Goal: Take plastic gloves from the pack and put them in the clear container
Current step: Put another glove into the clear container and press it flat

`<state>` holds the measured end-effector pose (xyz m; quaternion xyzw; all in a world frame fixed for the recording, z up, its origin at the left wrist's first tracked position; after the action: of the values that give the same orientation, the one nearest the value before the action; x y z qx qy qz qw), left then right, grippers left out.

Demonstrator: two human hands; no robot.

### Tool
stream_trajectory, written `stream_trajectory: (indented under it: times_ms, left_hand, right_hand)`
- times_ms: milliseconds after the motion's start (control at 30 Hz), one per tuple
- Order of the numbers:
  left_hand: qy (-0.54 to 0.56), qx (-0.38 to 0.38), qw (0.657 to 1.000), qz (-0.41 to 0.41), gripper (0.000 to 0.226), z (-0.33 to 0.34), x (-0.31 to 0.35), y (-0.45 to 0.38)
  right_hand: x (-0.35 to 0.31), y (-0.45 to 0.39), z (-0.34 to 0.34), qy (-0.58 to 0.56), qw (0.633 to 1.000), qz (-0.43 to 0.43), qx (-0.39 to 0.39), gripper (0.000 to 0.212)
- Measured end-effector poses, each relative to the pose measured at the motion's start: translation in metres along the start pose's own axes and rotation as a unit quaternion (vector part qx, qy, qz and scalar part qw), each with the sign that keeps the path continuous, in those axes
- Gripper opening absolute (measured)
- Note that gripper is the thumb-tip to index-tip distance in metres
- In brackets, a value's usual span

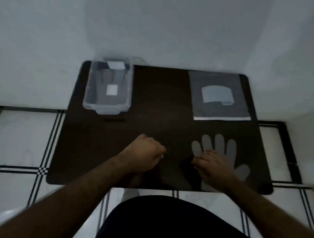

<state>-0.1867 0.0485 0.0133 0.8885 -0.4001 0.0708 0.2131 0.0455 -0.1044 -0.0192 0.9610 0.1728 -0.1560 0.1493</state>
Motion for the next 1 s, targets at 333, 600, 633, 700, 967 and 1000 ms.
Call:
stream_trajectory:
  times_ms: [333, 600, 633, 700, 967, 1000]
  left_hand:
    - [-0.002, -0.053, 0.999, 0.000, 0.050, 0.125, 0.161, -0.006]
    - [-0.106, 0.011, 0.994, -0.002, 0.046, 0.161, 0.193, -0.013]
    - [-0.106, 0.022, 0.994, -0.003, 0.040, 0.164, 0.194, -0.013]
    - [-0.100, 0.047, 0.994, -0.013, 0.029, 0.169, 0.195, -0.012]
    - [-0.039, 0.098, 0.994, -0.009, 0.008, 0.183, 0.192, -0.006]
    - [-0.017, 0.106, 0.994, -0.015, 0.006, 0.180, 0.191, -0.005]
  right_hand:
    - [0.058, 0.156, 0.075, 0.039, 0.996, 0.030, -0.068, 0.076]
    - [0.072, 0.164, 0.079, 0.083, 0.996, -0.009, 0.009, 0.047]
    - [0.072, 0.165, 0.080, 0.084, 0.996, -0.008, 0.014, 0.043]
    - [0.073, 0.167, 0.083, 0.089, 0.996, -0.010, 0.025, 0.037]
    - [0.072, 0.163, 0.080, 0.086, 0.994, -0.027, 0.063, 0.008]
    - [0.072, 0.161, 0.074, 0.062, 0.994, -0.021, 0.083, 0.009]
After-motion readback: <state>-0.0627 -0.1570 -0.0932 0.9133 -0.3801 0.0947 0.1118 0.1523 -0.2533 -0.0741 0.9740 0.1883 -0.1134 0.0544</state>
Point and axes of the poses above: each hand's wrist, its own y-axis away from the middle knuckle, its own z-axis out of the palm, x = y × z, the point moved 4 cm from there along -y, towards the middle knuckle, and after that the axes turned 15 degrees about -z, right-handed, at the moved point
